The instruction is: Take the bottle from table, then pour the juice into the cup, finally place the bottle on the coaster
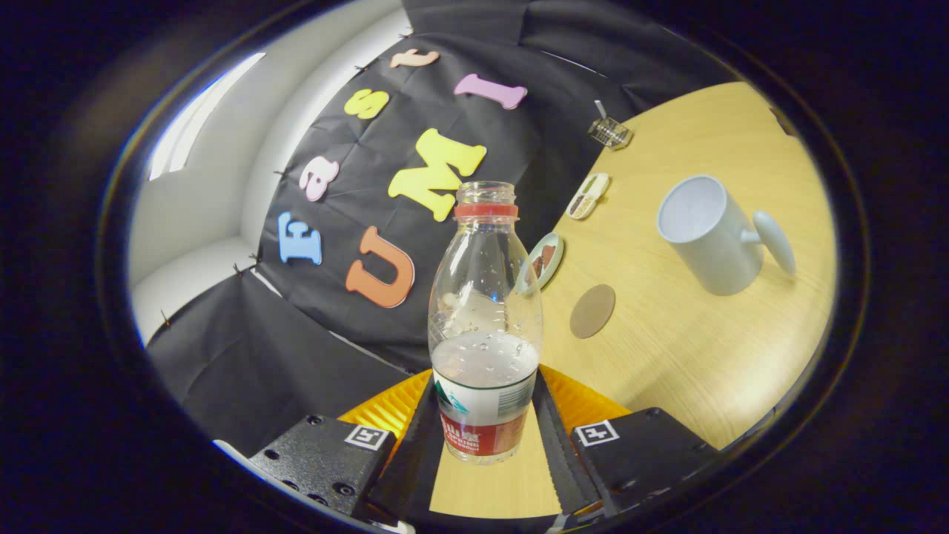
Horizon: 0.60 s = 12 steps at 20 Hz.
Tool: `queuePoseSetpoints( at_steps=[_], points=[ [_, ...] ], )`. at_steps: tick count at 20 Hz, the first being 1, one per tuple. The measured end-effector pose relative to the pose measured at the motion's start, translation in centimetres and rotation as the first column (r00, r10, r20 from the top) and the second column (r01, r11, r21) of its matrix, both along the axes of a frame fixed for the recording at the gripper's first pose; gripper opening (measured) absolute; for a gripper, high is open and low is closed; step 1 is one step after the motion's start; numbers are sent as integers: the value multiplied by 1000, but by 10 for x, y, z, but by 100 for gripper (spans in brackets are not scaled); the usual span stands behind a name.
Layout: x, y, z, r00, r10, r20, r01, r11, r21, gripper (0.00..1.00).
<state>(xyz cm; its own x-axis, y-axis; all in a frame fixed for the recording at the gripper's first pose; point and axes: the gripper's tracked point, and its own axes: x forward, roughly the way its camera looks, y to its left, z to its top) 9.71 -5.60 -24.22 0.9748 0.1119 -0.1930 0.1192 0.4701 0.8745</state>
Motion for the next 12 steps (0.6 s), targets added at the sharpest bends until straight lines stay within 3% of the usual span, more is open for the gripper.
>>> queuePoseSetpoints(
  at_steps=[4,12],
  points=[
    [-1,-5,-2,999,-34,-13,36,986,165,76],
    [1,-14,-1,995,-87,-40,95,927,364,76]
  ],
)
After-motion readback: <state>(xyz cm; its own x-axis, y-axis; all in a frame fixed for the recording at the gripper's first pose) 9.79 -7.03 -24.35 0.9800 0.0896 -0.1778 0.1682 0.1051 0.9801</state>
